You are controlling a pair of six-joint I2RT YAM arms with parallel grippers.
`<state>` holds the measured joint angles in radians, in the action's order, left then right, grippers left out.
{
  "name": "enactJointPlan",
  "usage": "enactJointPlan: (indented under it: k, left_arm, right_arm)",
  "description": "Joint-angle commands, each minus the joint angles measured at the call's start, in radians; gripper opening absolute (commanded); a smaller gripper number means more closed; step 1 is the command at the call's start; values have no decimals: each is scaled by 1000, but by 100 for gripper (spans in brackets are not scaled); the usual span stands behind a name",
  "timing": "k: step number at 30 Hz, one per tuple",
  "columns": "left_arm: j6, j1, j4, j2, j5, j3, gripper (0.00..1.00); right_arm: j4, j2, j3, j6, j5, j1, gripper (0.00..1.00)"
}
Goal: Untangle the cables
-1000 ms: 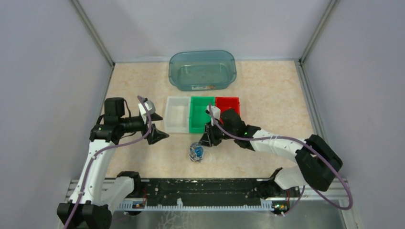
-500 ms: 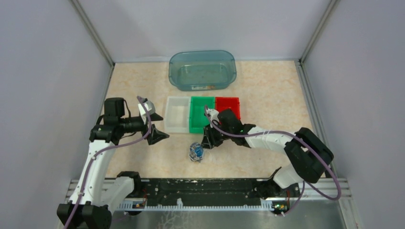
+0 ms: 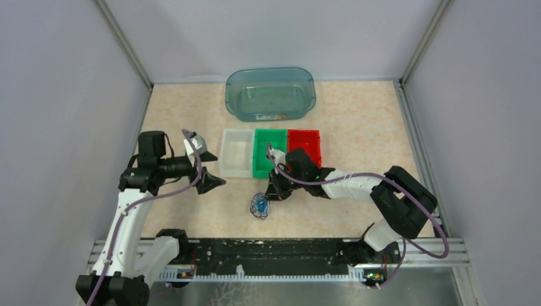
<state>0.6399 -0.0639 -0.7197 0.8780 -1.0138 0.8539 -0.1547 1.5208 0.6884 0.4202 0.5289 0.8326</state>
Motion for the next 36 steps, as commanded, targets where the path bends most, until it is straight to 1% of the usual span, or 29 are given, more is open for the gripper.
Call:
enactJointPlan:
  k: [1, 6, 13, 19, 23, 26, 29, 36]
  left_arm:
    - [1, -7, -14, -26, -19, 16, 98]
    - [-7, -7, -15, -28, -44, 16, 98]
    - [-37, -8, 10, -37, -79, 5, 98]
    - [-76, -15, 38, -48, -112, 2, 97]
    - [-118, -21, 90, -68, -115, -5, 97]
    - [-147, -23, 113, -77, -124, -6, 94]
    - [-150, -25, 122, -82, -148, -8, 86]
    - [-147, -28, 138, -80, -173, -10, 80]
  right_arm:
    - [-44, -53, 59, 11, -17, 18, 0]
    - [11, -121, 162, 8, -38, 26, 0]
    - [53, -123, 286, 0, -55, 85, 0]
    - [-37, -120, 340, 80, -30, 101, 0]
    - [-124, -118, 366, 145, 23, 102, 0]
    - [-170, -114, 376, 181, 60, 109, 0]
    - [-192, -116, 378, 197, 70, 118, 0]
    - [-250, -105, 383, 241, 112, 133, 0]
